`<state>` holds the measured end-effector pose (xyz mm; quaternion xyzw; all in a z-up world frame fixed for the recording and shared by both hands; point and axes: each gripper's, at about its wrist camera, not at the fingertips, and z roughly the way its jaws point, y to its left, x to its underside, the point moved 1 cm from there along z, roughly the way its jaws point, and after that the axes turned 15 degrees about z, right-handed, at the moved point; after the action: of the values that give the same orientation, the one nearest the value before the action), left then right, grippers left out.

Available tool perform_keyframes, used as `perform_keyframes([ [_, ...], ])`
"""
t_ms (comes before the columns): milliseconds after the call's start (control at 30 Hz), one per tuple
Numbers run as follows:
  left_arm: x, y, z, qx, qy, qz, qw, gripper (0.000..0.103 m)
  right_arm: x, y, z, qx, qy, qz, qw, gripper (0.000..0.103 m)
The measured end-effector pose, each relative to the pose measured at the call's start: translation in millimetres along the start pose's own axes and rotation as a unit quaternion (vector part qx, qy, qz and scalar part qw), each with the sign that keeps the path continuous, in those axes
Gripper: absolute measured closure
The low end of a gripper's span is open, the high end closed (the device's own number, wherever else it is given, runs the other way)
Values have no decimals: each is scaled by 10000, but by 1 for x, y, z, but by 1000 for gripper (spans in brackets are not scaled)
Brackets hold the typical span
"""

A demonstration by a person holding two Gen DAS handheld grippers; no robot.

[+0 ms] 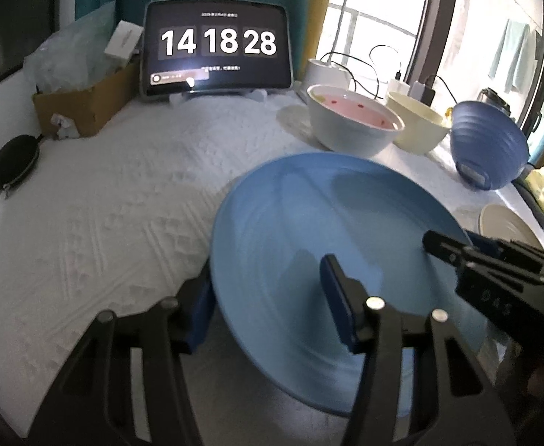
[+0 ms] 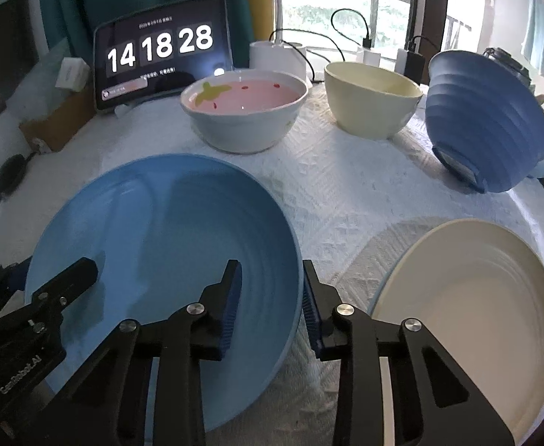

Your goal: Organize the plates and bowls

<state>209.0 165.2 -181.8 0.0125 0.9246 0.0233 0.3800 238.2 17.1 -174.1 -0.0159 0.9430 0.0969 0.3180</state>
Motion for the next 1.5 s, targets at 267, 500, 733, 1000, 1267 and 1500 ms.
perform_keyframes([
  [267, 6, -10, -18, -69, -109, 70, 9999, 48, 5, -5, -21, -134, -164, 10, 9998, 69],
  [500, 8, -16, -33, -79, -190, 85, 9998, 48, 7, -11, -36, -207, -274, 65, 9994, 69],
  [733, 5, -27, -48, -95, -317, 133, 9994, 48, 6, -20, -54, -291, -429, 147, 9985, 69],
  [1000, 0, -47, -57, -6, -377, 239, 9990, 48, 7, -39, -70, -292, -576, 298, 9975, 69],
  [1267, -7, -76, -62, 67, -421, 468, 9980, 48, 5, -67, -83, -272, -705, 526, 9958, 69],
  [1500, -12, -106, -62, 175, -417, 675, 9967, 48, 6, -96, -93, -220, -794, 756, 9937, 69],
])
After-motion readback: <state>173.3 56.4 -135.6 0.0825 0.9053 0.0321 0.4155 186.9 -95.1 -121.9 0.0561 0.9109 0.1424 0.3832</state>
